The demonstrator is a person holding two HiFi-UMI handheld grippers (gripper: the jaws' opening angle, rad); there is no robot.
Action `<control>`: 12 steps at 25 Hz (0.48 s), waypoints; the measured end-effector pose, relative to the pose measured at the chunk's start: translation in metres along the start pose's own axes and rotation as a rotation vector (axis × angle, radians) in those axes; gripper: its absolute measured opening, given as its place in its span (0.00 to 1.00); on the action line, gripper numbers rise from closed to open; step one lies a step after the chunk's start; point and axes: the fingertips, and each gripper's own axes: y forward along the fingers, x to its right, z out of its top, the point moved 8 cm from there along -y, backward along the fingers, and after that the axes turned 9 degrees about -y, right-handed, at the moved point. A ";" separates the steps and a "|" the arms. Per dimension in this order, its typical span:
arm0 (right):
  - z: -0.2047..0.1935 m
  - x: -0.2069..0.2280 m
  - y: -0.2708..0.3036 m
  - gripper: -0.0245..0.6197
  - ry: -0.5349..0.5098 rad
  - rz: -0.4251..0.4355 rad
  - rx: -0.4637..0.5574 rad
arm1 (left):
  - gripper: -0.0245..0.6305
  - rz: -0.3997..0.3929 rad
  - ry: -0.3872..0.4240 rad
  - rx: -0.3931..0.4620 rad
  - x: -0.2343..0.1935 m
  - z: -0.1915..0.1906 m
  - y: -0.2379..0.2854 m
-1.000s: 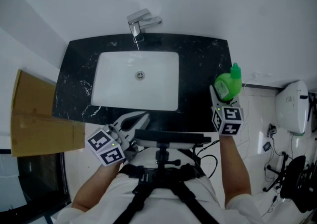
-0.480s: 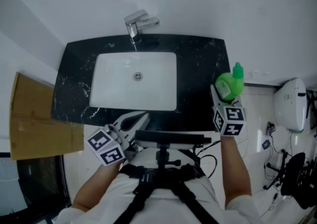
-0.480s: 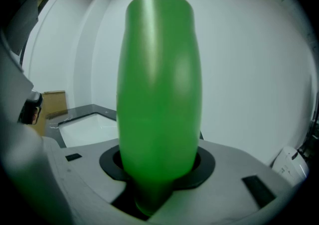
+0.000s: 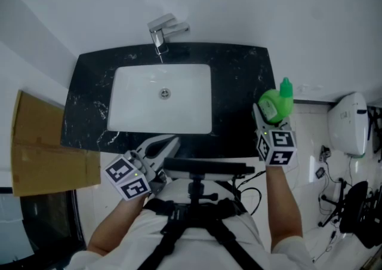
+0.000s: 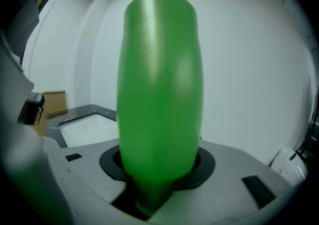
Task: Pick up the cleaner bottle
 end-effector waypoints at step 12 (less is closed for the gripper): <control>0.007 -0.004 -0.010 0.31 -0.005 -0.007 -0.006 | 0.04 -0.014 -0.011 -0.002 -0.004 0.001 0.000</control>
